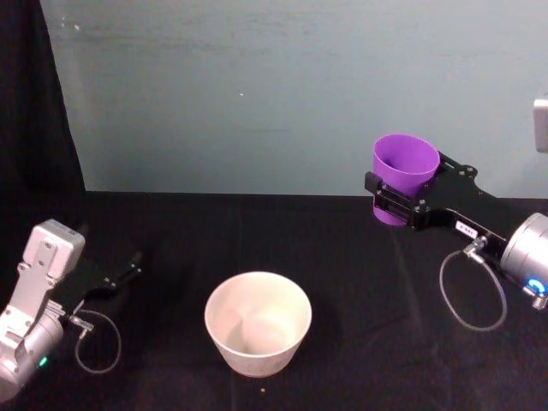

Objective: Pick up the cup and pour the mung beans from the cup into the bowl.

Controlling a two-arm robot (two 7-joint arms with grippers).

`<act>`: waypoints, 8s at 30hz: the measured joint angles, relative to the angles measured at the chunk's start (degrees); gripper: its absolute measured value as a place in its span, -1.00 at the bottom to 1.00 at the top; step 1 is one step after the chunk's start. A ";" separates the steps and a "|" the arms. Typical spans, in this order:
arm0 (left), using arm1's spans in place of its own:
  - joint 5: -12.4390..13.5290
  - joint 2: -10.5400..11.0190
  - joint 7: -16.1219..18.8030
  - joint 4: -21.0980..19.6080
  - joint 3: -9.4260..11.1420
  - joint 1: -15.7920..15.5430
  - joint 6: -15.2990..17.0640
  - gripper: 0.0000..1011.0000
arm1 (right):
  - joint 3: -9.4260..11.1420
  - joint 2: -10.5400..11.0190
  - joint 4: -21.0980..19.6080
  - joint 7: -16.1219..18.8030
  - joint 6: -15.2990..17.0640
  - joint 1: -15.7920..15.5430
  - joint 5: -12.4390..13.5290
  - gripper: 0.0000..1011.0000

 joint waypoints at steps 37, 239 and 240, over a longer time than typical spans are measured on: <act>0.00 0.00 0.00 0.00 0.00 0.00 0.00 0.98 | 0.00 0.00 0.00 0.00 0.00 0.00 0.00 0.45; 0.00 0.00 0.00 0.00 0.00 0.00 0.00 0.98 | -4.36 -8.50 13.04 3.05 -5.42 3.71 -24.18 0.45; 0.00 0.00 0.00 0.00 0.01 0.00 0.00 0.98 | -4.06 -8.74 13.61 3.46 -5.48 3.65 -23.14 0.45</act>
